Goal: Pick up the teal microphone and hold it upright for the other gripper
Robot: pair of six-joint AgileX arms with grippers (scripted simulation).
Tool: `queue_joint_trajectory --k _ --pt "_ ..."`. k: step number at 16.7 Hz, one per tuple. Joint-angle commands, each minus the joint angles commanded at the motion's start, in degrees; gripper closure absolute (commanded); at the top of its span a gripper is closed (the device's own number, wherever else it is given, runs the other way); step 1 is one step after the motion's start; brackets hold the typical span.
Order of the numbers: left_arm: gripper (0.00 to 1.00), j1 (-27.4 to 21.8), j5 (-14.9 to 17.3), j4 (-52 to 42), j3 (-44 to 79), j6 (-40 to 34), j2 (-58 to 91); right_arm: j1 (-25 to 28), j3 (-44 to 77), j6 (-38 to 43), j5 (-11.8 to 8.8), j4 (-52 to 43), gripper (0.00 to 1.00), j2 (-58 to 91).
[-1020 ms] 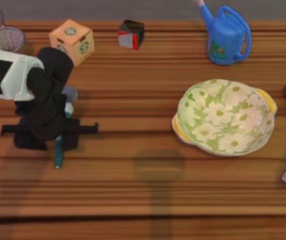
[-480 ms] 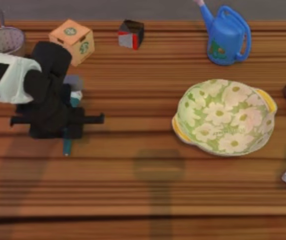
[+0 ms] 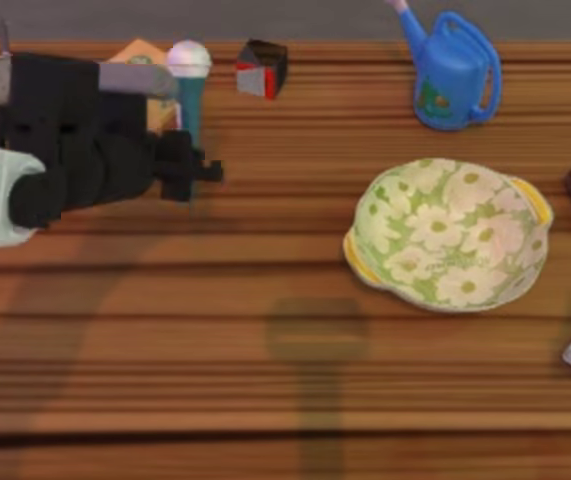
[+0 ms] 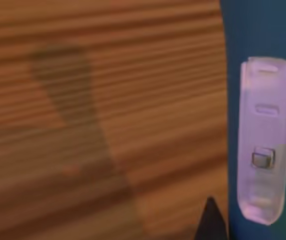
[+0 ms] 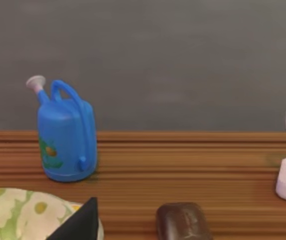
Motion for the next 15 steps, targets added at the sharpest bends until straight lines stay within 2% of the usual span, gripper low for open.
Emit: queue_joint_trajectory --k 4,8,10,15 --pt "1.0 0.86 7.78 19.77 -5.57 3.75 -5.67 0.0 0.0 0.0 0.0 0.0 0.0 0.0" --pt "1.0 1.56 13.12 31.43 -9.12 6.65 -10.93 0.0 0.0 0.0 0.0 0.0 0.0 0.0" --pt "1.0 1.72 14.21 33.55 -9.81 7.32 -12.24 0.0 0.0 0.0 0.0 0.0 0.0 0.0" --pt "1.0 1.43 14.17 33.6 -9.59 7.4 -12.16 0.0 0.0 0.0 0.0 0.0 0.0 0.0"
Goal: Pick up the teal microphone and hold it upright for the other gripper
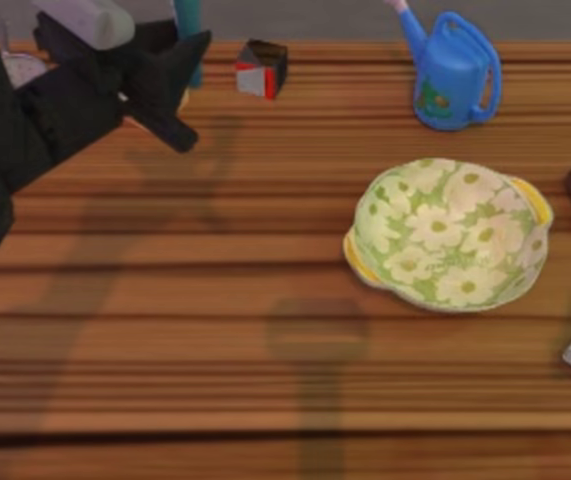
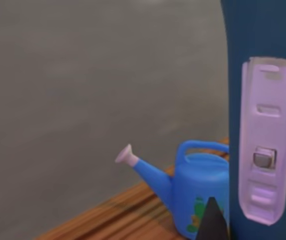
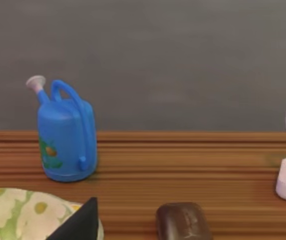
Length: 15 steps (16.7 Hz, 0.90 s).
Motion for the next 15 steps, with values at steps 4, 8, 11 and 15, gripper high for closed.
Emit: queue_joint_trajectory --k 4,8,11,15 --pt "1.0 -3.91 -3.99 2.06 -0.28 -0.24 0.37 0.0 0.0 0.0 0.0 0.0 0.0 0.0" --pt "1.0 -12.92 -13.62 6.41 -1.31 -1.0 0.77 0.0 0.0 0.0 0.0 0.0 0.0 0.0" --pt "1.0 -19.09 -20.21 9.27 -2.06 -1.55 0.64 0.0 0.0 0.0 0.0 0.0 0.0 0.0" --pt "1.0 -20.78 -21.89 10.16 -2.29 -1.7 0.47 0.0 0.0 0.0 0.0 0.0 0.0 0.0"
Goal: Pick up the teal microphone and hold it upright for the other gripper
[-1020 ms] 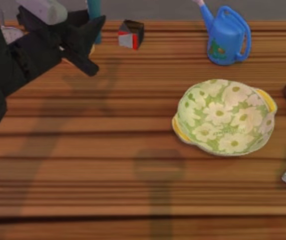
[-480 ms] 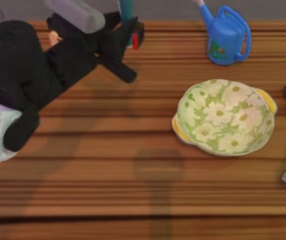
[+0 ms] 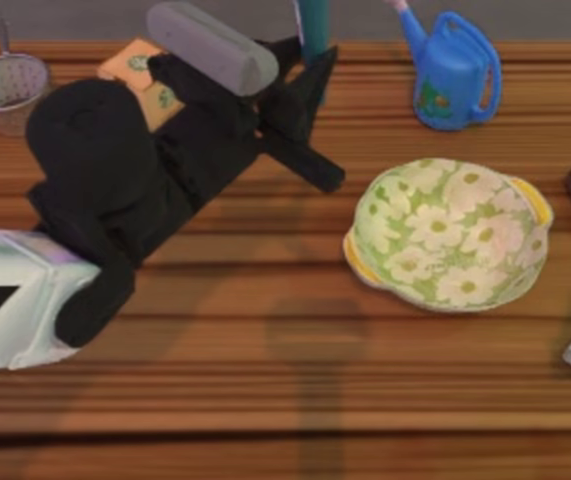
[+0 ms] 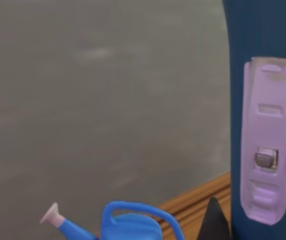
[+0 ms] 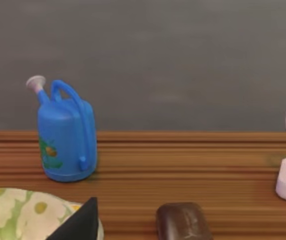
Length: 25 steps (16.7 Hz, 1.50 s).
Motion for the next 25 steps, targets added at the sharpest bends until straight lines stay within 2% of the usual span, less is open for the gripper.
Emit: queue_joint_trajectory --k 9,12,15,22,25 --pt "1.0 0.0 0.0 0.0 0.0 0.0 0.0 0.04 0.07 -0.01 -0.06 0.04 0.0 0.09" --pt "1.0 0.0 0.0 0.0 0.0 0.0 0.0 1.57 2.89 -0.42 -2.54 1.57 0.0 3.83" --pt "1.0 0.0 0.0 0.0 0.0 0.0 0.0 4.73 9.15 -1.04 -7.7 5.11 0.0 13.11" --pt "1.0 0.0 0.0 0.0 0.0 0.0 0.0 14.43 29.8 -2.58 -23.57 17.32 0.0 47.67" --pt "1.0 0.0 0.0 0.0 0.0 0.0 0.0 18.14 37.77 -3.32 -29.64 22.03 0.0 60.91"
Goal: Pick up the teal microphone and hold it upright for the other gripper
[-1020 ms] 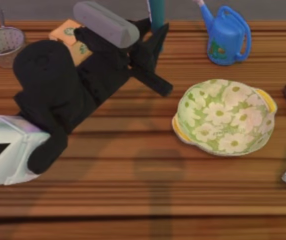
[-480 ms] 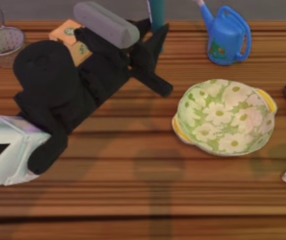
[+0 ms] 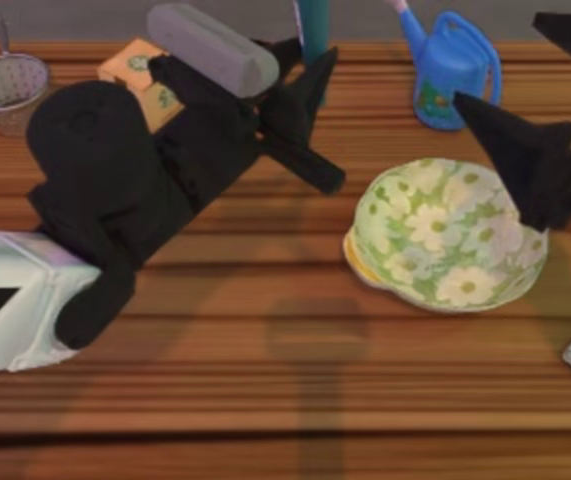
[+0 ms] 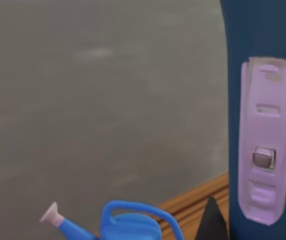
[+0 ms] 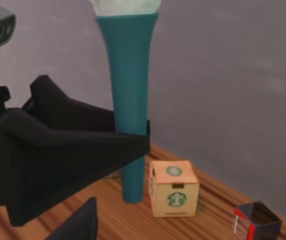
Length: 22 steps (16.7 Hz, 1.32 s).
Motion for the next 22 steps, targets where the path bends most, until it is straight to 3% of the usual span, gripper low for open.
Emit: queue_joint_trajectory --k 3,5,12,15,22 --pt "1.0 0.0 0.0 0.0 0.0 0.0 0.0 2.69 5.62 -0.55 -4.46 3.2 0.0 9.14" --pt "1.0 0.0 0.0 0.0 0.0 0.0 0.0 3.75 7.76 -0.74 -6.24 4.36 0.0 12.55" --pt "1.0 0.0 0.0 0.0 0.0 0.0 0.0 3.93 8.35 -0.75 -6.62 4.63 0.0 13.62" --pt "1.0 0.0 0.0 0.0 0.0 0.0 0.0 6.15 12.11 -0.69 -4.7 5.39 0.0 17.75" --pt "1.0 0.0 0.0 0.0 0.0 0.0 0.0 13.44 24.59 -0.43 2.84 7.54 0.0 32.66"
